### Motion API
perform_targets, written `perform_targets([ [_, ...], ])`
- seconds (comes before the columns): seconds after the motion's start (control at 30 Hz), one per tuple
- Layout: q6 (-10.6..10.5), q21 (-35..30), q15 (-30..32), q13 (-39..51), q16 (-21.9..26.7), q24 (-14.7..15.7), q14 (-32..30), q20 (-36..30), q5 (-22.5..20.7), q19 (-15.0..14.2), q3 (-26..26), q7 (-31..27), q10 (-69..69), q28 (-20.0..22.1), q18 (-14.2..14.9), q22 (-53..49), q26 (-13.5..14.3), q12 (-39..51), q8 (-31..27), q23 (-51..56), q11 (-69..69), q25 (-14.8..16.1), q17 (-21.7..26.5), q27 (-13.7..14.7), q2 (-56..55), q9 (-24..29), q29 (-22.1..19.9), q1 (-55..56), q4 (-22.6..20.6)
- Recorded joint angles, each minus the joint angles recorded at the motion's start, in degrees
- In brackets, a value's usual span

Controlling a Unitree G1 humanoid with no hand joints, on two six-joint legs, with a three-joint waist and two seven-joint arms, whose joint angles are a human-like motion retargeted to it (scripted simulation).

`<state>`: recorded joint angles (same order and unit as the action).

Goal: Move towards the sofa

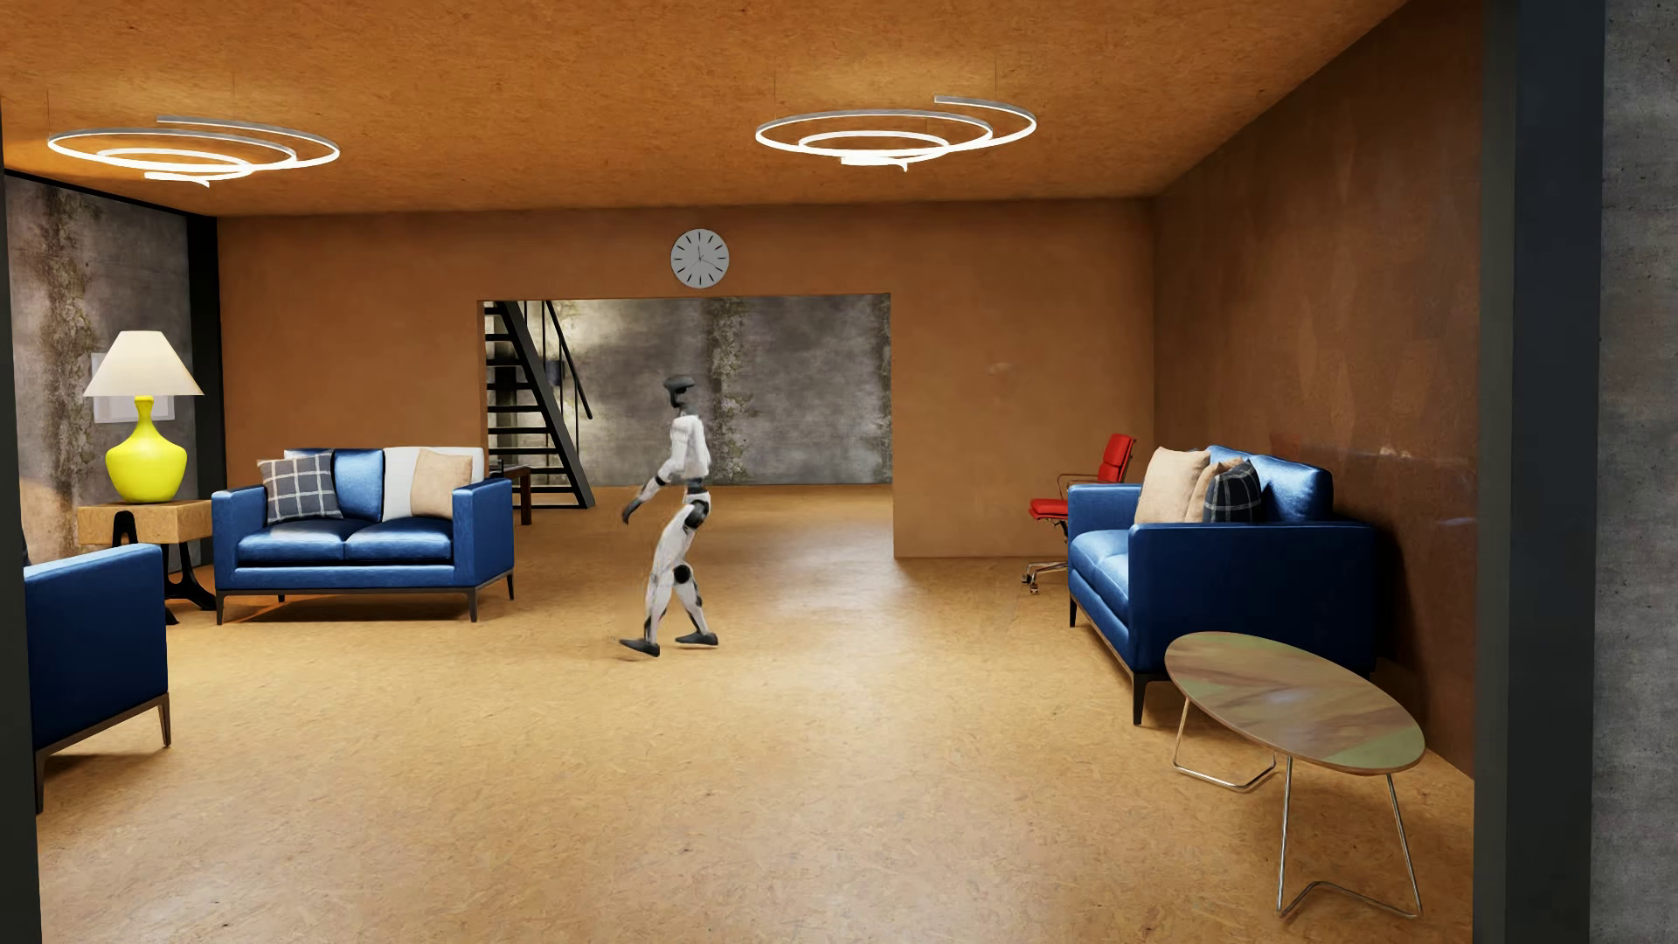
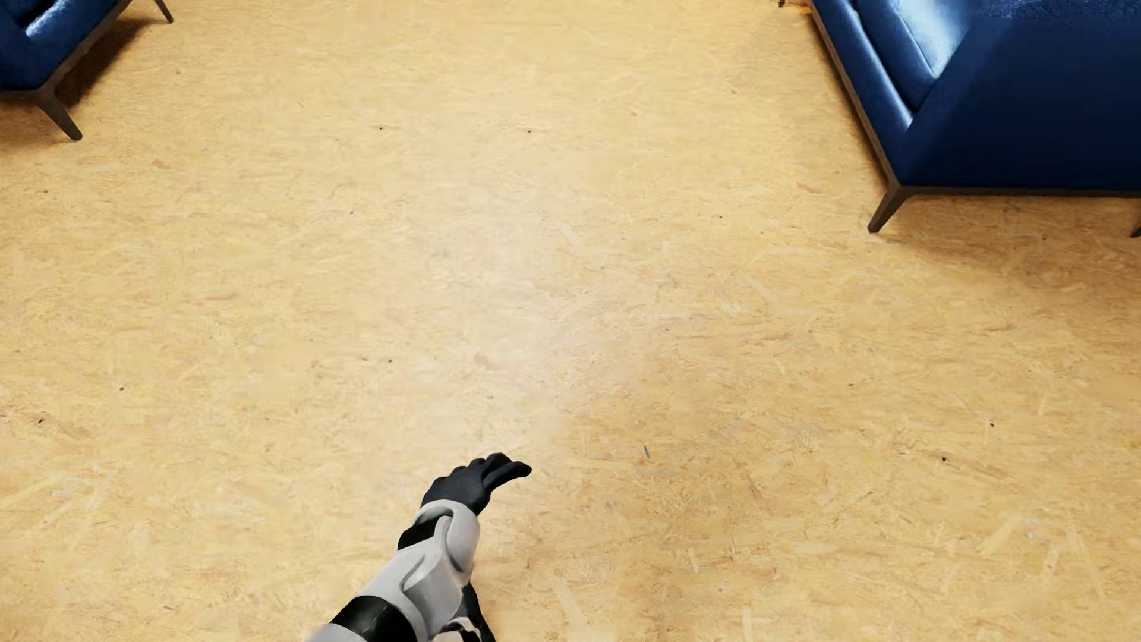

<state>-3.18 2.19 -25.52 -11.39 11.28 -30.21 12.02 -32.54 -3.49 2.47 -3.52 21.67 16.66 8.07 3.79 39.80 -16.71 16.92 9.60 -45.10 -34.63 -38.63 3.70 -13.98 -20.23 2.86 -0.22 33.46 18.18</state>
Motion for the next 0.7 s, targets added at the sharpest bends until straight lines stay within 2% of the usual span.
perform_targets([
  [0.03, -0.82, 0.0, 1.85, 0.4, -0.66, 0.38, -0.58, -0.98, 1.33, 0.41, 0.18, 12.8, 1.61, -0.48, -2.67, -0.31, 0.2, -1.76, 4.71, -1.71, 2.52, -0.17, 0.73, -1.08, 0.3, -0.19, 0.14, -2.06, 3.76],
  [0.07, -1.23, -0.04, 3.69, 0.7, -0.55, -0.03, -1.23, -2.76, 2.78, 0.68, 0.59, 20.88, 4.25, -1.57, -4.47, -0.11, 0.39, -3.62, 9.07, -3.3, 5.2, -0.45, 1.39, -1.98, 1.08, -0.44, 0.22, -4.56, 5.98],
  [0.1, -1.24, -0.11, 5.29, 0.61, 0.18, -0.8, -1.31, -4.76, 4.38, 0.85, 1.31, 22.4, 8.91, -3.0, -6.14, 0.7, 0.24, -5.4, 13.1, -4.35, 7.55, -0.79, 1.89, -2.5, 2.2, -0.61, 0.09, -6.14, 7.2],
  [0.17, -0.78, -0.46, 7.82, 0.02, 2.64, -1.32, -0.68, -6.9, 7.67, 0.98, 2.85, 17.38, 20.23, -5.24, -6.4, 3.81, -1.35, -8.72, 20.35, -4.54, 10.74, -1.28, 2.75, -2.1, 4.24, -0.88, -0.43, -7.89, 8.97],
  [0.23, -0.55, -0.17, 10.16, -0.44, 4.88, 1.01, 0.44, -2.96, 10.96, 0.98, 3.7, 14.47, 26.73, -4.18, -7.28, 7.81, -4.7, -12.86, 26.67, -2.67, 12.55, -0.61, 3.48, -0.55, 5.38, -1.42, -2.41, -12.07, 11.27],
  [0.27, -0.6, 0.13, 11.27, -0.45, 5.66, 3.31, 1.08, 1.4, 12.48, 0.89, 3.81, 15.14, 27.32, -1.95, -9.01, 9.64, -6.45, -15.08, 29.67, -1.55, 13.08, 0.17, 3.7, 0.18, 5.77, -1.8, -3.57, -15.41, 12.99],
  [0.3, -0.75, 0.41, 12.43, -0.26, 6.3, 6.07, 1.73, 6.57, 13.88, 0.74, 3.66, 18.33, 25.98, 0.4, -11.05, 11.25, -8.36, -17.22, 32.62, -0.32, 13.67, 1.05, 3.84, 0.71, 6.21, -2.23, -4.54, -19.88, 15.05],
  [0.33, -0.99, 0.89, 13.6, 0.08, 7.15, 8.21, 2.5, 10.92, 15.37, 0.43, 3.16, 25.37, 23.21, 2.0, -12.9, 12.33, -9.52, -19.18, 35.68, 0.92, 14.01, 2.35, 3.83, 1.32, 6.65, -2.73, -5.33, -25.73, 17.44],
  [0.37, -1.24, 1.14, 15.01, 0.47, 8.11, 9.37, 3.13, 13.61, 17.02, 0.11, 2.41, 35.17, 19.65, 2.22, -14.96, 12.96, -9.82, -20.78, 38.84, 2.18, 14.44, 3.49, 3.9, 1.85, 7.12, -3.25, -6.07, -32.33, 19.11],
  [0.4, -1.44, 2.3, 16.43, 0.57, 9.26, 9.29, 2.48, 14.27, 19.34, -0.25, 1.71, 45.11, 16.24, 1.29, -13.97, 13.04, -9.76, -21.99, 42.02, 3.17, 14.38, 4.9, 4.09, 2.77, 7.63, -3.69, -6.84, -38.31, 19.3],
  [0.43, -1.57, 4.25, 18.05, 0.52, 9.62, 7.76, -0.48, 12.55, 22.13, -1.27, 1.32, 52.53, 12.59, -0.25, -2.04, 13.28, -9.73, -21.9, 45.34, 4.37, 14.46, 6.54, 3.71, 3.27, 8.39, -3.97, -7.94, -42.42, 17.67],
  [0.47, -1.46, 6.94, 19.78, -0.44, 9.84, 5.95, 0.06, 9.87, 25.5, -1.23, 1.84, 49.9, 11.31, -2.82, 3.25, 13.53, -8.83, -20.69, 48.41, 6.16, 15.15, 8.3, 3.78, 3.77, 9.95, -3.85, -9.0, -40.4, 14.94],
  [0.5, -0.93, 9.96, 19.76, -1.77, 8.85, 3.71, 1.63, 6.69, 30.17, -0.21, 2.49, 44.57, 11.51, -5.63, 1.89, 14.43, -8.39, -18.16, 50.19, 8.31, 14.96, 10.19, 3.26, 3.55, 10.96, -3.55, -10.05, -36.66, 11.35],
  [0.53, -0.16, 13.23, 16.84, -3.6, 7.37, 1.99, 3.16, 4.2, 35.01, 0.29, 2.94, 39.12, 11.74, -8.34, 0.19, 14.89, -7.9, -15.69, 49.47, 9.72, 13.67, 11.83, 2.41, 3.32, 11.63, -3.28, -10.9, -33.27, 6.97],
  [0.57, 0.59, 15.46, 12.73, -4.69, 6.39, 0.55, 4.73, 2.44, 38.58, 0.64, 3.0, 33.73, 11.94, -11.77, -1.24, 13.42, -6.26, -14.09, 43.55, 10.04, 12.3, 12.56, 1.36, 2.79, 10.84, -3.03, -10.9, -30.39, 2.34],
  [0.6, 1.17, 16.33, 9.33, -5.59, 5.8, -0.32, 6.17, 2.07, 39.48, 3.05, 2.64, 28.64, 11.75, -14.61, -2.73, 10.86, -4.25, -13.25, 31.6, 9.29, 11.04, 11.96, 0.87, 2.04, 8.3, -2.79, -9.7, -28.52, -2.17],
  [0.63, 1.61, 15.98, 8.09, -6.28, 5.2, -0.05, 7.17, 3.61, 37.39, 3.38, 2.21, 23.97, 10.85, -15.31, -4.25, 7.82, -2.29, -13.08, 17.55, 7.95, 9.3, 10.57, 0.99, 1.24, 5.54, -2.58, -7.67, -27.51, -6.27],
  [0.67, 1.97, 14.84, 8.47, -6.34, 4.52, 0.51, 7.78, 6.27, 32.82, -0.66, 1.85, 19.44, 10.1, -14.08, -5.63, 4.5, -1.08, -13.59, 3.92, 5.79, 6.7, 8.45, 1.02, 0.31, 3.16, -2.41, -5.42, -26.61, -9.66],
  [0.7, 2.27, 13.48, 8.35, -6.16, 3.96, 0.63, 8.2, 8.26, 26.85, -4.16, 1.61, 14.94, 9.55, -12.1, -6.73, 1.32, 0.13, -13.91, -7.18, 3.53, 3.52, 5.77, 1.03, -0.76, 1.34, -2.31, -2.6, -25.66, -12.56],
])
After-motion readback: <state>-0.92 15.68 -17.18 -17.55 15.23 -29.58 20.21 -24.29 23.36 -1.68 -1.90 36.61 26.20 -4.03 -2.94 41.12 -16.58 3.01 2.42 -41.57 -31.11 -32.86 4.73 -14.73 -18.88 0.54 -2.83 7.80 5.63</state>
